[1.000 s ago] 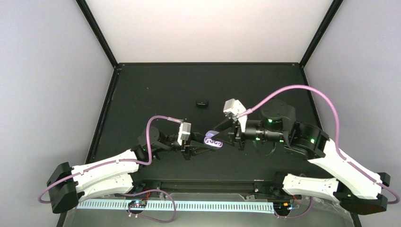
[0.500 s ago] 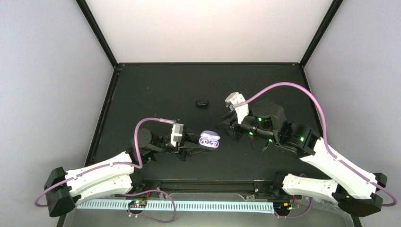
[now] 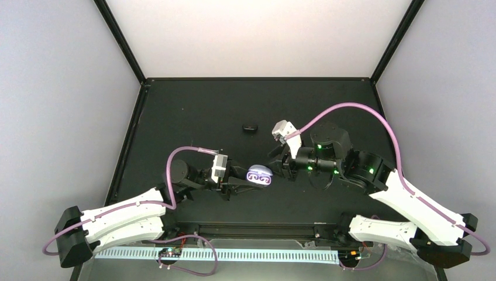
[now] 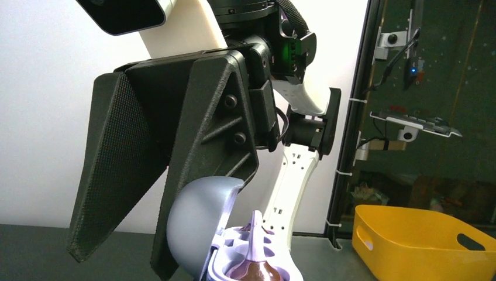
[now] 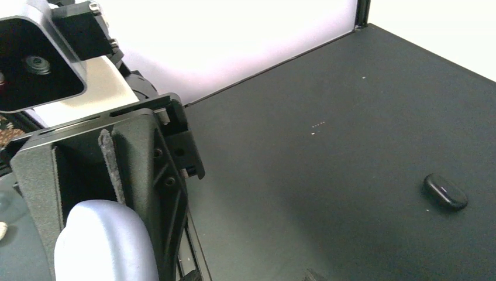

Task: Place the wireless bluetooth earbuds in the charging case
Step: Close the charging case, then place the charging case at the center of the board.

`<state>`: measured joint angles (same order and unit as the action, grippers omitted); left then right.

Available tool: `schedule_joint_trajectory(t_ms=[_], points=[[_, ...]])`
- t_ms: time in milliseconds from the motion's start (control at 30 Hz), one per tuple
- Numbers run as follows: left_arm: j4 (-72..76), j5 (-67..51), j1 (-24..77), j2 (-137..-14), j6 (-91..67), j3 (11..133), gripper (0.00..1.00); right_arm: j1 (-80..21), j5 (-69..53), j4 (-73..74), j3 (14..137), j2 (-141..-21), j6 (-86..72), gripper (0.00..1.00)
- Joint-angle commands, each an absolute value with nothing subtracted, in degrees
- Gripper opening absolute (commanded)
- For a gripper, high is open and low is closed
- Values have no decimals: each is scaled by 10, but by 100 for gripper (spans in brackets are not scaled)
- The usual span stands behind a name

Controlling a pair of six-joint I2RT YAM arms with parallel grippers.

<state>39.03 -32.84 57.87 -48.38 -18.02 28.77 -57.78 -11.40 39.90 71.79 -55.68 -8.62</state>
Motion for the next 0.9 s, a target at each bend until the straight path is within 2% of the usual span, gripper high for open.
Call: schedule_joint_trajectory(t_ms=[0, 300, 367, 467, 533, 633, 733, 867], points=[[399, -324, 582, -486, -171, 300, 1, -578, -160, 390, 723, -554, -75, 44], [395, -317, 582, -490, -169, 302, 2, -579, -164, 383, 716, -548, -74, 45], [384, -297, 582, -488, -168, 302, 2, -578, -108, 380, 712, -540, -90, 46], [330, -193, 579, -476, -179, 300, 2, -569, 85, 365, 676, -511, -140, 53], [287, -121, 565, -475, -203, 301, 2, -532, 111, 349, 637, -497, -180, 56], [168, -77, 501, -499, -261, 333, 2, -477, 111, 300, 556, -473, -229, 61], [87, -102, 408, -551, -322, 360, 2, -468, 146, 255, 484, -458, -262, 64], [51, -150, 315, -652, -374, 381, 2, -467, 166, 220, 427, -443, -286, 68]])
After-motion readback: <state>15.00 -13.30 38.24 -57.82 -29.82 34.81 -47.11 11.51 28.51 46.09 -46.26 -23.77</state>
